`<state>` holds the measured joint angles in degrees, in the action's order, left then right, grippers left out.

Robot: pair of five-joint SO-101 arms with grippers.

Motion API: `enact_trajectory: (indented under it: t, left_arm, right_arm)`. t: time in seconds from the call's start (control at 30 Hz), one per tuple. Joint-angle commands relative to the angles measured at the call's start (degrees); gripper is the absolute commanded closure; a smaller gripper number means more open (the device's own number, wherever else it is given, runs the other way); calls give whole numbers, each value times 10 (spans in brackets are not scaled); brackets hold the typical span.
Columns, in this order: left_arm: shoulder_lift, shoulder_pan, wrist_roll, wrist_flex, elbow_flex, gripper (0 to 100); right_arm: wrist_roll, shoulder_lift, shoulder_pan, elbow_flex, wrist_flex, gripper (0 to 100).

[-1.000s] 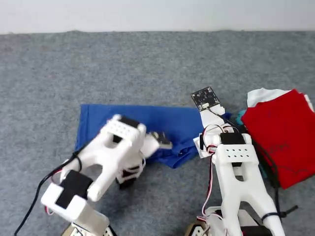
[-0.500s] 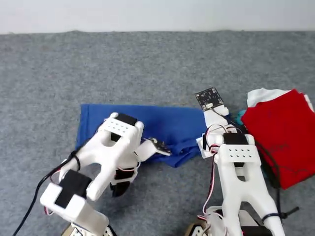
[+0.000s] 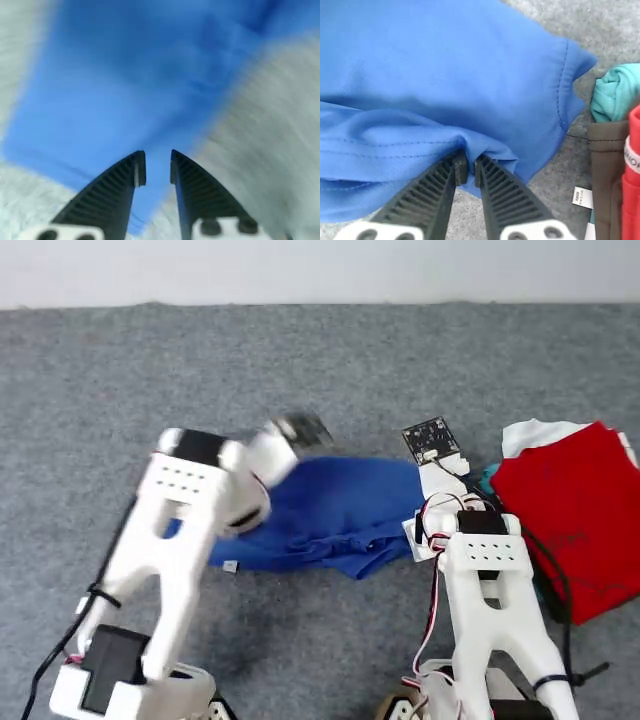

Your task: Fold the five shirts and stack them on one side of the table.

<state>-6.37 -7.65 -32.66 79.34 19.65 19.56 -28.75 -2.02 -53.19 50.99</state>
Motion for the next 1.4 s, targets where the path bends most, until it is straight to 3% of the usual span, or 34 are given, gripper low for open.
enact_trajectory:
  t: [0.0, 0.2, 0.4, 0.97, 1.17, 1.23, 1.37]
  left_arm:
    - [22, 33, 94, -117, 26, 902]
    - [139, 36, 166, -144, 24, 902]
    - [218, 32, 179, -168, 15, 902]
    - [235, 29, 179, -176, 15, 902]
    - [229, 30, 179, -175, 15, 902]
    - [209, 19, 180, -135, 0, 891]
    - [118, -69, 182, 39, -74, 848]
  right_arm:
    - [-5, -11, 3, 3, -5, 983]
    - [-2, -11, 2, 6, -1, 979]
    - [-1, -12, 3, 6, 0, 835]
    - [-36, 45, 1, 100, -53, 831]
    - [26, 54, -46, 149, 183, 832]
    - [46, 36, -44, 152, 222, 832]
    - [74, -7, -12, 149, 240, 832]
